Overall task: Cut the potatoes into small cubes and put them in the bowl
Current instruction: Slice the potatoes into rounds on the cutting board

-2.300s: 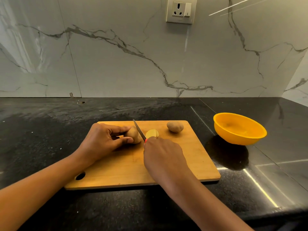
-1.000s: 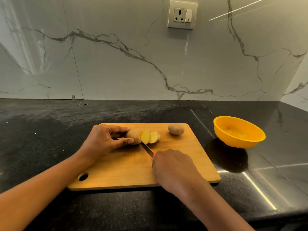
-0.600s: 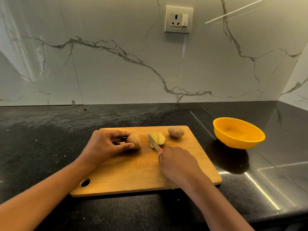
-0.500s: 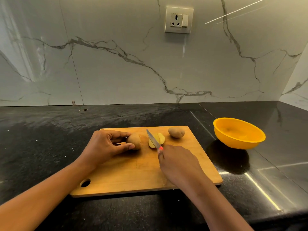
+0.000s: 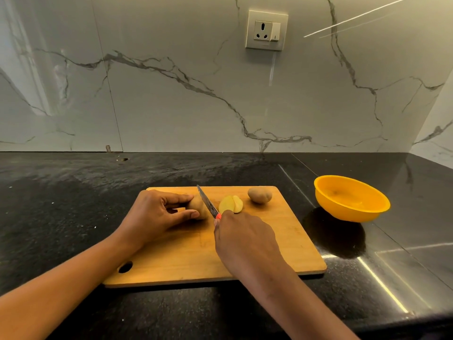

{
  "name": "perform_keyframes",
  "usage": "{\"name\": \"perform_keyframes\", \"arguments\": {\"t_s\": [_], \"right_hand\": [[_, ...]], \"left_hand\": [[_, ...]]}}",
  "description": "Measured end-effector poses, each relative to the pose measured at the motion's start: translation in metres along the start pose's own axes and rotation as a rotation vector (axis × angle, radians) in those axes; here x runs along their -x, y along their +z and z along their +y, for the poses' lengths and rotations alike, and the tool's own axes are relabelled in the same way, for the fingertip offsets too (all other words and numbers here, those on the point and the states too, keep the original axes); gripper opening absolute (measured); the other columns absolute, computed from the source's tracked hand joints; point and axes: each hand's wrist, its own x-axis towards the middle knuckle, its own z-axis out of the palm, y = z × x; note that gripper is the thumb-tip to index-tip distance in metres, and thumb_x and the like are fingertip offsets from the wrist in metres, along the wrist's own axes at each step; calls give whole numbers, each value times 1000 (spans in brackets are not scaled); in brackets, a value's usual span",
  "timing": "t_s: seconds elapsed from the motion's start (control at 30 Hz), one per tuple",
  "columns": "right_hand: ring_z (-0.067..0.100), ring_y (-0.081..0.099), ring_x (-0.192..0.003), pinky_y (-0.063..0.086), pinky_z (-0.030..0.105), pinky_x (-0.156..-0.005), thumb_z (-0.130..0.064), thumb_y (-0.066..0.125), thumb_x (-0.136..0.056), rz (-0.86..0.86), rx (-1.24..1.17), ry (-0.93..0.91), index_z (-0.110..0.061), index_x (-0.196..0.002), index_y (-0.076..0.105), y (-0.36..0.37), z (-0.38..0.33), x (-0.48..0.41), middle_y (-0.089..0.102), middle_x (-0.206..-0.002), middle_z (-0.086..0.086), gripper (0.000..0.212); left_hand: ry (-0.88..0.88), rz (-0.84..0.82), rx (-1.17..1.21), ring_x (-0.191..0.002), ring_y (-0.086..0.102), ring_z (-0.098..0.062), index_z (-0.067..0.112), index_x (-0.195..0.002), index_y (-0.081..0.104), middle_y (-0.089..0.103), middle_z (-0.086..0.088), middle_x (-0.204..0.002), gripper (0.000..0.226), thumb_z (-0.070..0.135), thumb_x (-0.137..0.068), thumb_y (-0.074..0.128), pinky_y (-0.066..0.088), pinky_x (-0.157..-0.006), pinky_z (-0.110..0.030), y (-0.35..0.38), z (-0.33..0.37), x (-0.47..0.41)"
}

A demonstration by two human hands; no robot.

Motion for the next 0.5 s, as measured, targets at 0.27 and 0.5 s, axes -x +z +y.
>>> {"name": "perform_keyframes", "arguments": {"t_s": [0.27,0.5], "right_hand": [[23,57,-94,35,32,-64,-15,36,-100,-45,77,-55,-11,-116,56,-12,-12,-3,61,-111,8,27],[20,51,-84,37,32,-66,-14,38,-99,-87,112,-86,-12,-116,56,-14,-14,-8,61,-110,8,25]], "left_hand": [[63,17,-28,-88,55,23,24,-109,64,60,26,-92,49,39,-63,72,42,-77,1,0,-1,1],[103,19,-46,-86,54,23,17,-110,66,63,18,-94,52,41,-64,69,43,-74,1,0,-1,2]]}}
